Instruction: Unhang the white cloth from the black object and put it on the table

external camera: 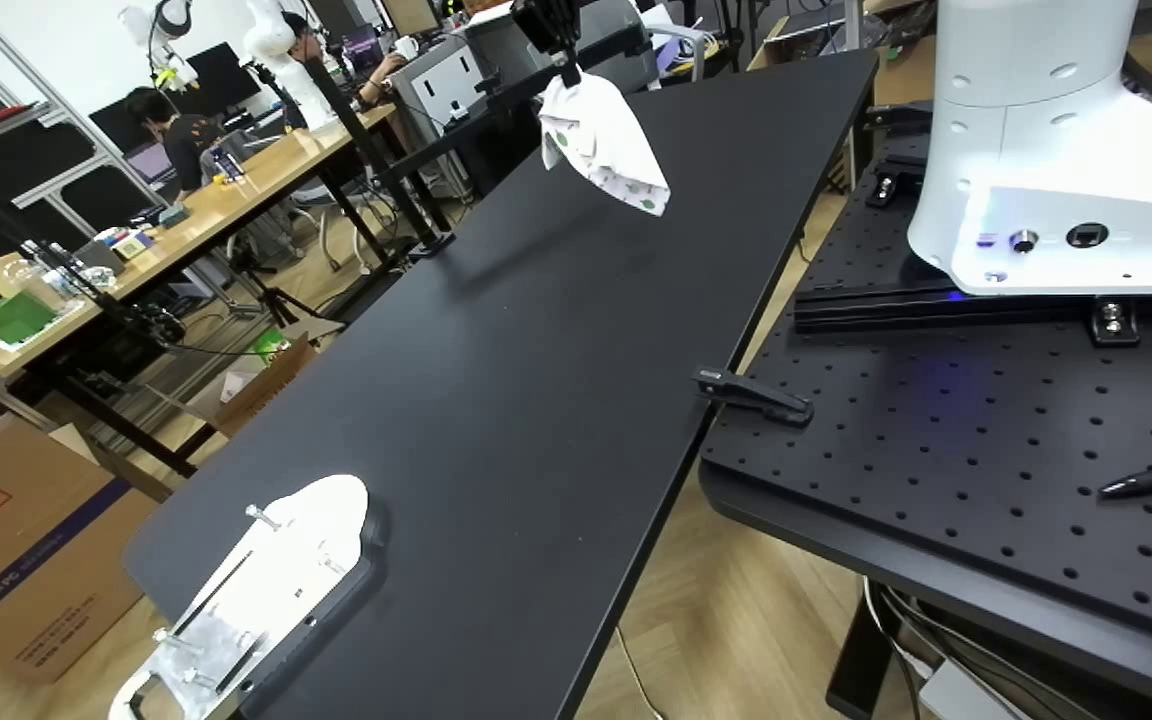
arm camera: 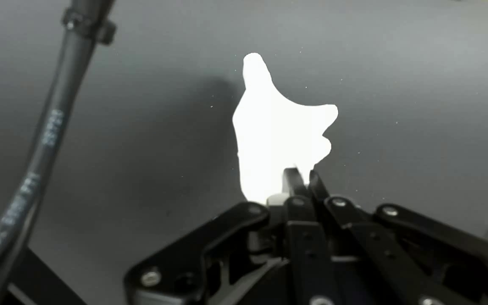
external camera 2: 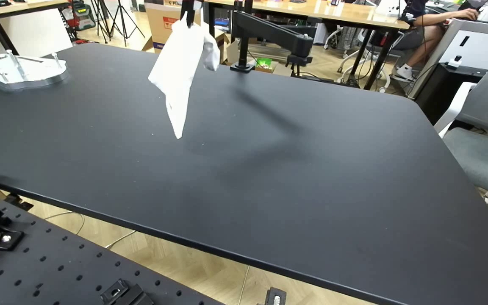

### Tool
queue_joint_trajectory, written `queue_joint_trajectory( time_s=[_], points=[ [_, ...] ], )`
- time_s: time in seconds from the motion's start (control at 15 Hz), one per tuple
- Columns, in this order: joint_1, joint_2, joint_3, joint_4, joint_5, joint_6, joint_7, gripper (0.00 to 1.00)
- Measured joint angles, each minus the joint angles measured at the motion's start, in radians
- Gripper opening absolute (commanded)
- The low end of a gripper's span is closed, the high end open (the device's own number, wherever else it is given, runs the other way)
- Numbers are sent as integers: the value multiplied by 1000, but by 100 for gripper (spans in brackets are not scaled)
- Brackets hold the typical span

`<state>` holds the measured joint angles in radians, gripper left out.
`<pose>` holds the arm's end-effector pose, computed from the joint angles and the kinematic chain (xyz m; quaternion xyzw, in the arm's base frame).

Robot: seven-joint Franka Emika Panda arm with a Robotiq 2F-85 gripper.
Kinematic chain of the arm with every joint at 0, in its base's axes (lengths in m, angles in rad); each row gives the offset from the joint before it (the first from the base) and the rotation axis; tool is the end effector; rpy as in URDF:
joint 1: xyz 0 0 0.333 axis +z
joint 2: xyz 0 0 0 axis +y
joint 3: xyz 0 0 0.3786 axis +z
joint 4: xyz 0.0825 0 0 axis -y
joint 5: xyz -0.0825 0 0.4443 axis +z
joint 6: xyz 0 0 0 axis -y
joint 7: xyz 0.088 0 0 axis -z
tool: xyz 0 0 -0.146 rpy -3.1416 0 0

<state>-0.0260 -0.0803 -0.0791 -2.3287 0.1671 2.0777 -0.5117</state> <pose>0.5111 -0.0397 0.3448 -0.9815 -0.1552 0.0592 0.0948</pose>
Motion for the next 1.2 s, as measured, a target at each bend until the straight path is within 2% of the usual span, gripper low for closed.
queue_joint_trajectory(
  time_s=[0.4, 0.47, 0.6, 0.93, 1.2],
  points=[
    [2, 77, 10, 0, -22, 72, -60, 1],
    [2, 91, 11, 0, -34, 86, -69, 29],
    [2, 117, 13, 0, -59, 124, -80, 36],
    [1, 152, 20, -4, -129, 225, -79, 70],
    [0, 154, 20, -5, -132, 207, -73, 96]
  ],
)
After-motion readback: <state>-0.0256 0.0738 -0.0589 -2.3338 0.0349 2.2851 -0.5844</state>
